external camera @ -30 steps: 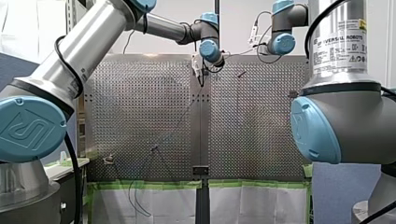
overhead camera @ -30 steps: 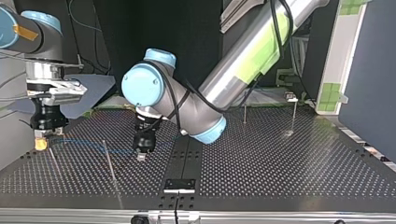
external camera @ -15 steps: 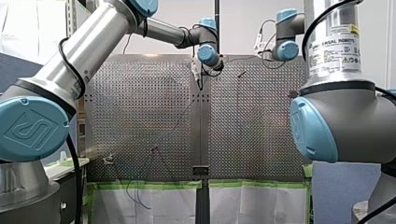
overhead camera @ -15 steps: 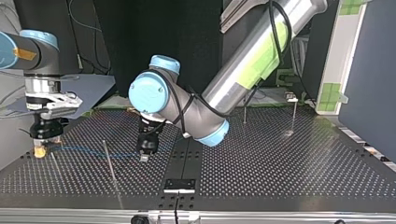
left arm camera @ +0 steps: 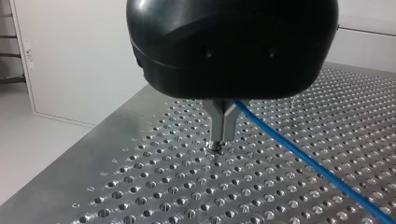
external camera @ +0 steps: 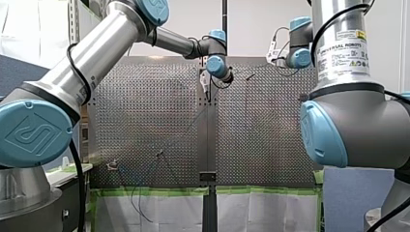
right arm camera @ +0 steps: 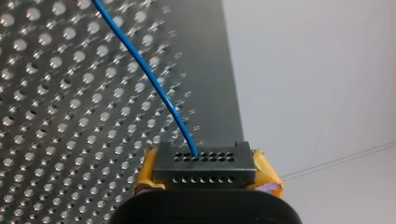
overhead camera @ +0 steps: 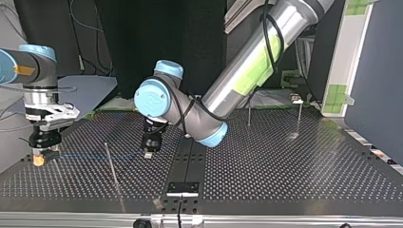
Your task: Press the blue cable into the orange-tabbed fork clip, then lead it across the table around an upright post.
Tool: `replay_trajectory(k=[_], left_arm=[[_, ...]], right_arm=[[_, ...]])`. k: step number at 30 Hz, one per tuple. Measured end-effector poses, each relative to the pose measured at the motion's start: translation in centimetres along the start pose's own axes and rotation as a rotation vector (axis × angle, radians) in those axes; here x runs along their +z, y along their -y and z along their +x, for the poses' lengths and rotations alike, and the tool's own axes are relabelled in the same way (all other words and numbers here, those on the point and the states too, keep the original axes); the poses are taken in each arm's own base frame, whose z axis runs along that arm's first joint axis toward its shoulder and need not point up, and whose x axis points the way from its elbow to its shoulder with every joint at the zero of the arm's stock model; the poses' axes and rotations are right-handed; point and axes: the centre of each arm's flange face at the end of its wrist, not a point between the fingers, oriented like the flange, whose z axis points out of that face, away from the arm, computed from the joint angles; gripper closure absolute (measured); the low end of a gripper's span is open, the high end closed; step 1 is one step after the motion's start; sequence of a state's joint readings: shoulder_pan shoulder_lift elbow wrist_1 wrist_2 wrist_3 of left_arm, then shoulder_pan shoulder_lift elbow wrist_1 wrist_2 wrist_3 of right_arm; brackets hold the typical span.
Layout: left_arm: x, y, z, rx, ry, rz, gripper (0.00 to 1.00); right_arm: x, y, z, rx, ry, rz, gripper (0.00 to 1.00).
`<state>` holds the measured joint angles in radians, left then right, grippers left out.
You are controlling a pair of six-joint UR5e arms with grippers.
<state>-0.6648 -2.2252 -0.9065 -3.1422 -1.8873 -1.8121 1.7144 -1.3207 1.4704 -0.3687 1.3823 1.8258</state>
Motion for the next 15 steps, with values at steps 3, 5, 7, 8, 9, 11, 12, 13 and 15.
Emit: replay_trajectory(k=[3, 5, 7, 8, 9, 11, 12, 13, 15], left_arm=[[0.2, -0.2, 0.0, -0.002, 0.006, -0.001, 1.0], [0.4, -0.4, -0.1, -0.004, 0.01, -0.002, 1.0], [0.6, -0.5, -0.1, -0.006, 0.015, 0.001, 1.0], [0.7, -0.6, -0.1, -0.008, 0.016, 0.003, 1.0], [0.8, -0.8, 0.0, -0.009, 0.017, 0.004, 1.0], [1.2, -1.1, 0.4, -0.011, 0.017, 0.005, 1.0], [1.4, -1.3, 0.7, -0.012, 0.015, 0.005, 1.0], [1.6, -1.5, 0.9, -0.013, 0.013, 0.006, 1.0], [2.0, -1.7, 1.3, -0.015, 0.014, 0.009, 1.0]], right_arm=[[0.8, -0.6, -0.6, 0.0, 0.003, 0.0, 1.0], [1.4, -0.9, -0.9, 0.0, 0.004, -0.001, 1.0], [2.0, -1.1, -1.0, 0.0, 0.001, -0.001, 1.0], [2.2, -1.2, -1.1, 0.0, 0.0, -0.001, 1.0], [2.5, -1.3, -1.0, 0.0, -0.003, -0.001, 1.0], [2.8, -1.5, -1.1, 0.0, -0.005, -0.002, 1.0], [3.0, -1.6, -1.1, -0.001, -0.006, -0.003, 1.0], [3.2, -1.7, -1.2, -0.001, -0.005, -0.003, 1.0], [3.5, -1.9, -1.5, 0.0, -0.004, -0.004, 1.0]])
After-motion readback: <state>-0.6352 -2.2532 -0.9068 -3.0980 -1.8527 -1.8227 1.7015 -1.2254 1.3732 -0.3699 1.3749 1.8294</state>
